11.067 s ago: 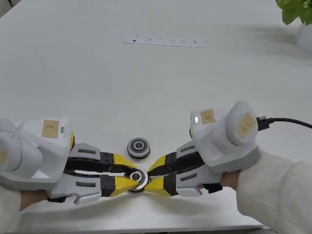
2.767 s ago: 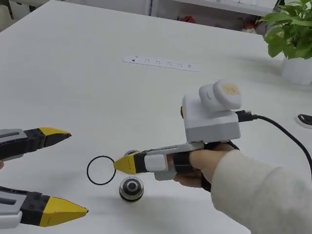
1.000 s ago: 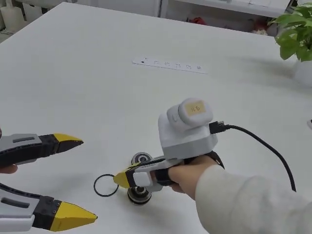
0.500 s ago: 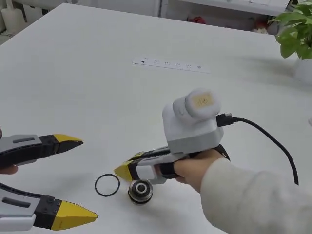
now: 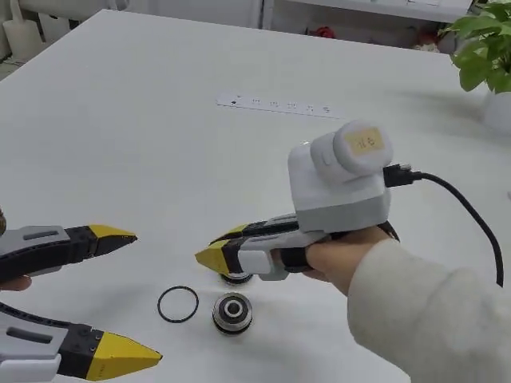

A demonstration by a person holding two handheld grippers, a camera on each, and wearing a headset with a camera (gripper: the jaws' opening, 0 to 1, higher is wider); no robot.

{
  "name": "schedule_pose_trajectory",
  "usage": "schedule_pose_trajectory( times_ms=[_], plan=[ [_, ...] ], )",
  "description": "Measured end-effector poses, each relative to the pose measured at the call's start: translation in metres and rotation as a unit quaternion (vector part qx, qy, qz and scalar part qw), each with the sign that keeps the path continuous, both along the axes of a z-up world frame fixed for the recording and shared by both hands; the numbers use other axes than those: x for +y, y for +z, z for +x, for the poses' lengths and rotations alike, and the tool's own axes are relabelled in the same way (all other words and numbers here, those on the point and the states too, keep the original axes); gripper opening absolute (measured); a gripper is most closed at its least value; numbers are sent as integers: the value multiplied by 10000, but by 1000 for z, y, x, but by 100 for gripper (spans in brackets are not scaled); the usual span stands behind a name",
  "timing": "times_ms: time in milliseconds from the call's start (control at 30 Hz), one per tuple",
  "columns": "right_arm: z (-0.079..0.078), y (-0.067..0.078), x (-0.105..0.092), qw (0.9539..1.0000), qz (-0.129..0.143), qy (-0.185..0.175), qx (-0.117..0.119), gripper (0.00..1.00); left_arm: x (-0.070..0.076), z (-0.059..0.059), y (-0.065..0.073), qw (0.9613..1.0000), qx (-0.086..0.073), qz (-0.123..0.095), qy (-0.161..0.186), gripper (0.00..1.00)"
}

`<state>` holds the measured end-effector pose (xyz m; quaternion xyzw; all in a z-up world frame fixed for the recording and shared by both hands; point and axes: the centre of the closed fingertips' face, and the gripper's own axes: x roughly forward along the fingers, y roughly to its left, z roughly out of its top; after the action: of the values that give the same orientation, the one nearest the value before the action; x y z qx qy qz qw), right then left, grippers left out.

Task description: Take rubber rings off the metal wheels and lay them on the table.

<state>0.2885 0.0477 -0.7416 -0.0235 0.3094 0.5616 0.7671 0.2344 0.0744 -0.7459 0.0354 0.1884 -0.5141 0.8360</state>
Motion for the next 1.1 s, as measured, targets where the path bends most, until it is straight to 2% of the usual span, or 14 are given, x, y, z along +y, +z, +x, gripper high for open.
schedule_pose_trajectory(
  times_ms=[300,600,900,1033,1100],
  plan=[
    [13,22,-15,9993,177,-130,-306,15,0,0,-2,10000,35,41,0,89],
    [24,38,-31,9976,373,-373,-451,16,0,0,-3,10000,67,48,11,88],
    [27,42,-46,9966,406,-429,-570,20,-1,0,1,10000,22,58,-4,89],
    [23,39,-51,9970,344,-338,-600,21,-2,0,6,10000,-26,92,-22,90],
    [21,35,-54,9974,275,-268,-605,21,-3,1,11,9999,-101,98,-26,90]
  ],
)
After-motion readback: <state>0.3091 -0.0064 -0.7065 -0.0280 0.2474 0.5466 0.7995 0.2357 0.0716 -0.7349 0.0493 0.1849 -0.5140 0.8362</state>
